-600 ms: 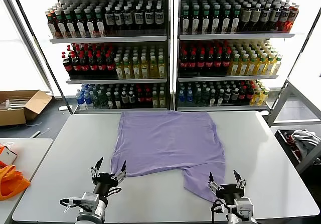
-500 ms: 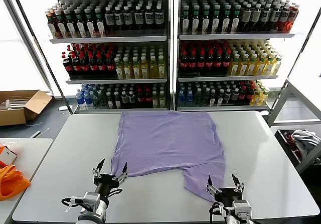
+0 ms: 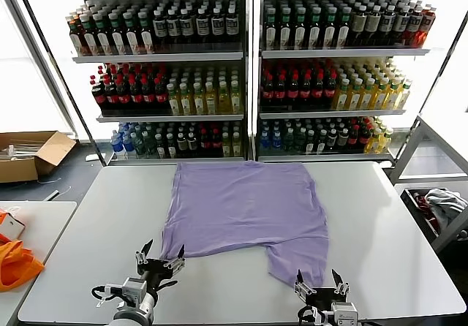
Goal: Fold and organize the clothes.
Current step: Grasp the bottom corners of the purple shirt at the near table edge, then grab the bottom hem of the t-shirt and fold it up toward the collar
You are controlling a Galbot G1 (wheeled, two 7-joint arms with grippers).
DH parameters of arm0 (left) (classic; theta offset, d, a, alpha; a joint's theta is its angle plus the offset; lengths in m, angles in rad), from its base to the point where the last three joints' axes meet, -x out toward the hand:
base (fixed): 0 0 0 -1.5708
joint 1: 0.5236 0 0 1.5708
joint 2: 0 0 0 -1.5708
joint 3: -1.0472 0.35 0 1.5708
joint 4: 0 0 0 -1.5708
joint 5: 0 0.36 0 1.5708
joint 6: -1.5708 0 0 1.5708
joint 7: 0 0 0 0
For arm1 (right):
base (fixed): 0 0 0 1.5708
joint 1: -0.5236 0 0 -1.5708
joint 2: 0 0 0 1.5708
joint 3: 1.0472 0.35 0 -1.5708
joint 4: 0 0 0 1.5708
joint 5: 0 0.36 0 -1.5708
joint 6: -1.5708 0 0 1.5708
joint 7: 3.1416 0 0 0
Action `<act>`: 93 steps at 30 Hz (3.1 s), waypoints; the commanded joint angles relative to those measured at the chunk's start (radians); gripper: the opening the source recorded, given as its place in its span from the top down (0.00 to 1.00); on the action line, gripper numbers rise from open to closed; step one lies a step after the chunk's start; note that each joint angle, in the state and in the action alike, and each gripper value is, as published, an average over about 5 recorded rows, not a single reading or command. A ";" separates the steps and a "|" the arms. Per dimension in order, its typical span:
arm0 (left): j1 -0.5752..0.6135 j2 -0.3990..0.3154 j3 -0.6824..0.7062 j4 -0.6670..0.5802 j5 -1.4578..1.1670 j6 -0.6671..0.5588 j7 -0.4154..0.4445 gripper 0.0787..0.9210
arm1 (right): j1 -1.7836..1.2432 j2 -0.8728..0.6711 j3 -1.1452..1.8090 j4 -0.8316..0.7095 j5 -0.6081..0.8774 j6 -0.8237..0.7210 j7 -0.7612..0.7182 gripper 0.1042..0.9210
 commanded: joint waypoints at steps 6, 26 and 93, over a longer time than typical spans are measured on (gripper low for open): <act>-0.010 0.006 -0.003 0.022 -0.036 0.024 -0.002 0.12 | -0.006 0.016 -0.018 -0.015 -0.003 0.004 0.009 0.12; -0.009 0.013 0.000 0.063 -0.077 0.030 0.000 0.30 | 0.000 0.018 -0.013 -0.060 -0.005 0.019 0.003 0.16; -0.424 0.021 0.087 0.329 -0.185 -0.200 -0.036 0.99 | 0.558 0.047 0.072 -0.413 -0.144 0.232 -0.225 0.99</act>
